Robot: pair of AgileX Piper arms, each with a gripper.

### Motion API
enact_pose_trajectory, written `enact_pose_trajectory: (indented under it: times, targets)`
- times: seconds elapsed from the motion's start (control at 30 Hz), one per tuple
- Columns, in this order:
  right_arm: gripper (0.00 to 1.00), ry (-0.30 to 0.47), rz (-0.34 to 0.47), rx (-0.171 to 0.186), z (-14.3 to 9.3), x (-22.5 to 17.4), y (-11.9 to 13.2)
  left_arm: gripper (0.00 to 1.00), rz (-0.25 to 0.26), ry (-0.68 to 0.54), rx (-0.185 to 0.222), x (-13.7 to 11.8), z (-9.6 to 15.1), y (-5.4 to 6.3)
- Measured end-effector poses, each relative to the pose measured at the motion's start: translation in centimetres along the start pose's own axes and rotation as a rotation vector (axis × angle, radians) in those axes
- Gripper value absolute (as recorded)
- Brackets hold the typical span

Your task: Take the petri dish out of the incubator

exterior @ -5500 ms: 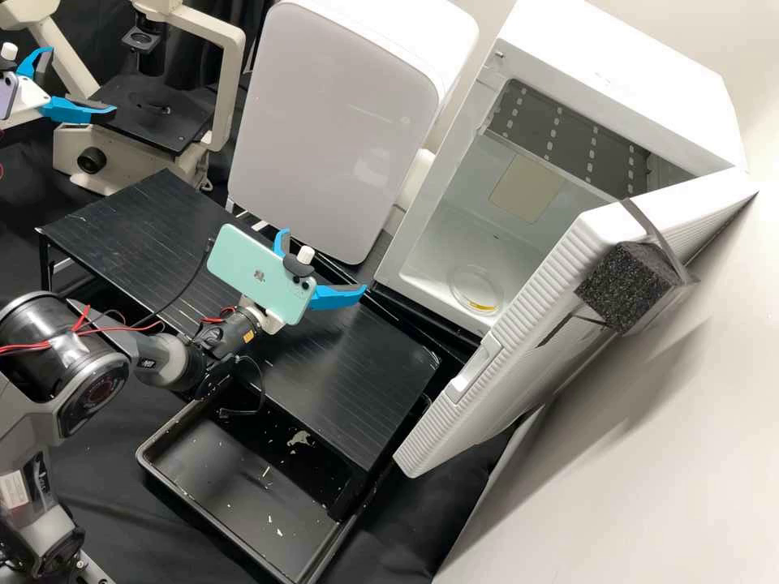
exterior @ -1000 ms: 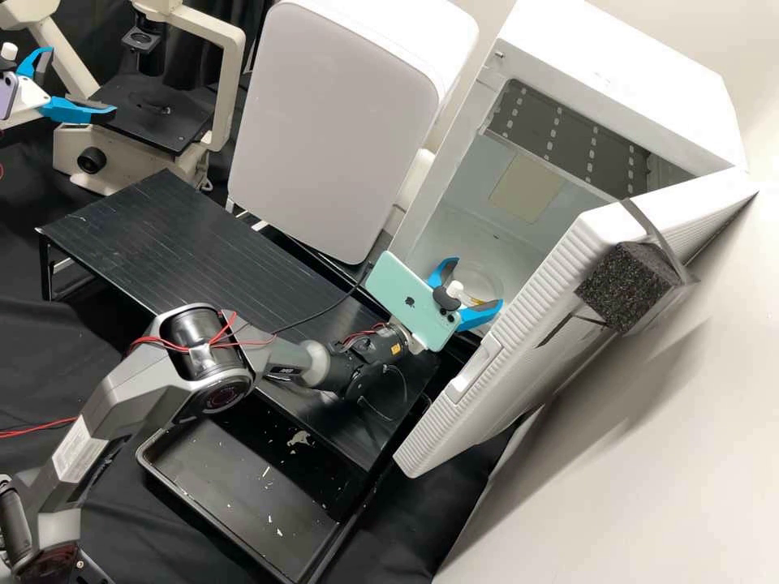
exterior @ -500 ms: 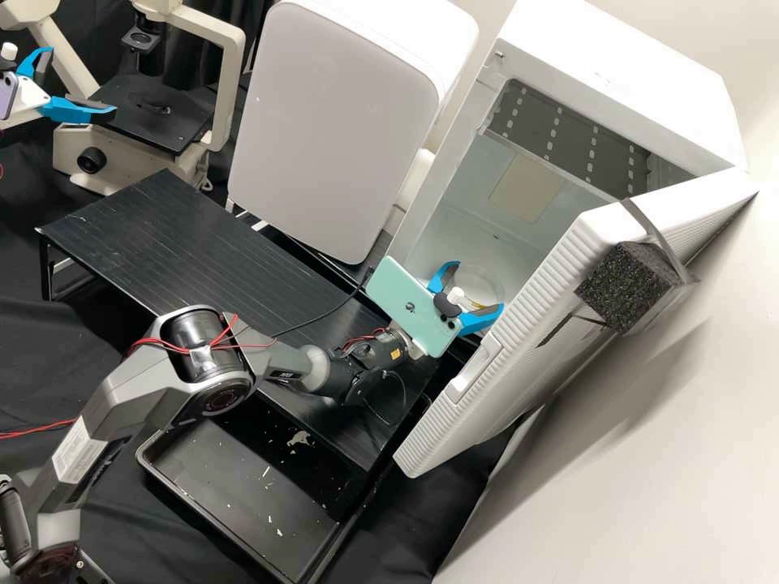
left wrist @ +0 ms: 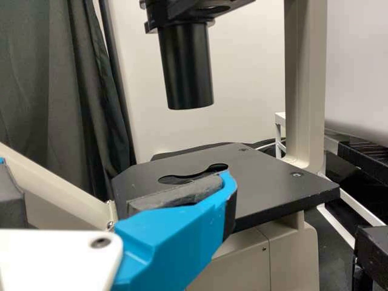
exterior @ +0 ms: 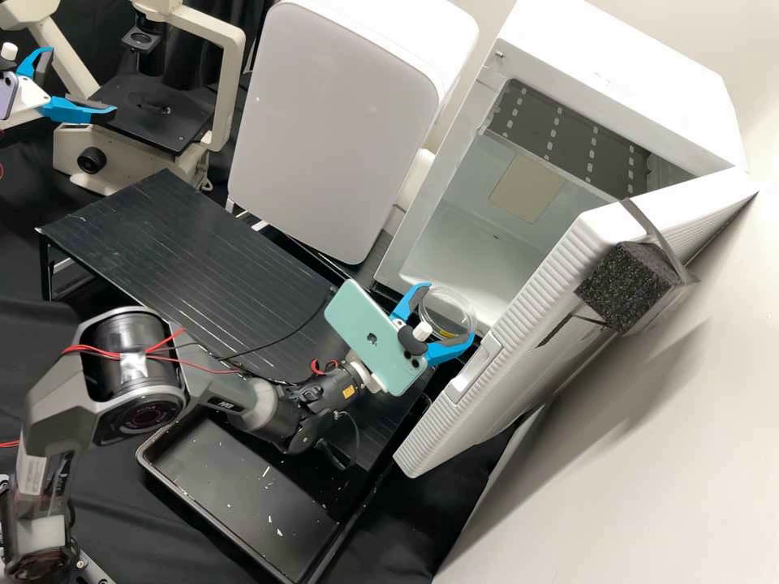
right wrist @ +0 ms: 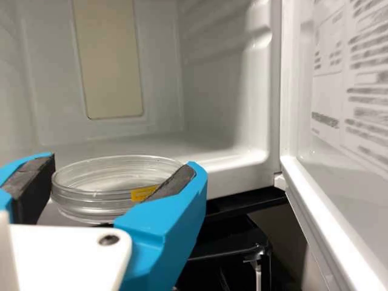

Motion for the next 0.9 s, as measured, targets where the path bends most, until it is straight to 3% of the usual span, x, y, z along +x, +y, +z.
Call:
enact_pose_trajectory:
  times: [0.17,0.53,0.9]
  targets:
    - [0.00,0.052,0.002,0.012,-1.0,-2.2,-0.4,1.00,0.000,0.000,0.000,0.0,0.0,0.0]
    - [0.00,0.120,-0.121,0.000,-4.9,-9.4,-3.1,1.00,0.000,0.000,0.000,0.0,0.0,0.0]
    - [0.00,0.262,-0.317,-0.053,-8.0,-15.9,-7.6,1.00,0.000,0.000,0.000,0.0,0.0,0.0]
